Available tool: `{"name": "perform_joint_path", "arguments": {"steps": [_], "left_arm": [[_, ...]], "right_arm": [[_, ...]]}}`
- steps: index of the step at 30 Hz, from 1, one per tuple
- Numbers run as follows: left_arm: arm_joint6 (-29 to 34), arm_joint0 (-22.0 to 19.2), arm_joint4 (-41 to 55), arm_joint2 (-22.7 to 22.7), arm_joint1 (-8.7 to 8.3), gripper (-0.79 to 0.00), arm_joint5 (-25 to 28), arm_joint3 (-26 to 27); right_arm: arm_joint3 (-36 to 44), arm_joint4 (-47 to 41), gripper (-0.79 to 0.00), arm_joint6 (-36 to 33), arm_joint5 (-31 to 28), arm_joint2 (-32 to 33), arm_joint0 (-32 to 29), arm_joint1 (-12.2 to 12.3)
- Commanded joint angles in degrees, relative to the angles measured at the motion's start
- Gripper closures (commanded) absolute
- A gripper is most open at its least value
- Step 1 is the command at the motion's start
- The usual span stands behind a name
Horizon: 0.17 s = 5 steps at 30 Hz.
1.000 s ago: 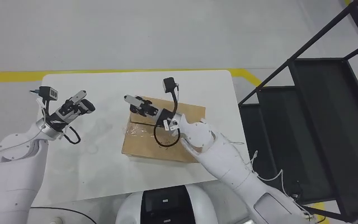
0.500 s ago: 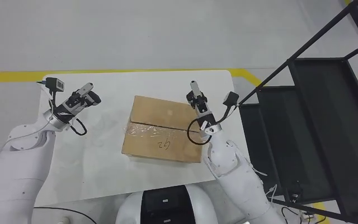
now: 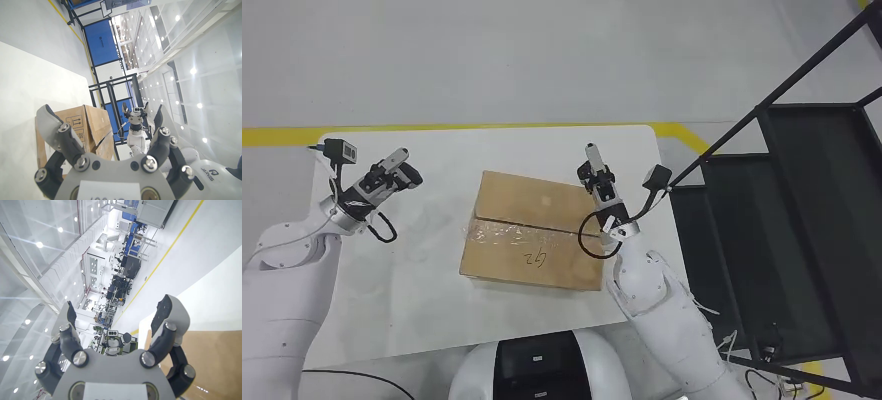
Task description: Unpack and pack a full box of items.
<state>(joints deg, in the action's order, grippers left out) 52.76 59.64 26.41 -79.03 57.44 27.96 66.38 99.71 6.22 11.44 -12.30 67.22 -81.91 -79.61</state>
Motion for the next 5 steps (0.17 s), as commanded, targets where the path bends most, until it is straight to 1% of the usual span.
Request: {"name": "perform_joint_path", "arguments": {"steps": [1,5], "left_arm": [[0.0,0.0,0.0,0.0,0.0,-0.785,0.0,0.0],[0.0,0.0,0.0,0.0,0.0,-0.784,0.0,0.0]], "right_arm": [[0.0,0.0,-0.784,0.0,0.0,0.0,0.0,0.0],[0.0,0.0,-0.784,0.0,0.0,0.0,0.0,0.0]]}}
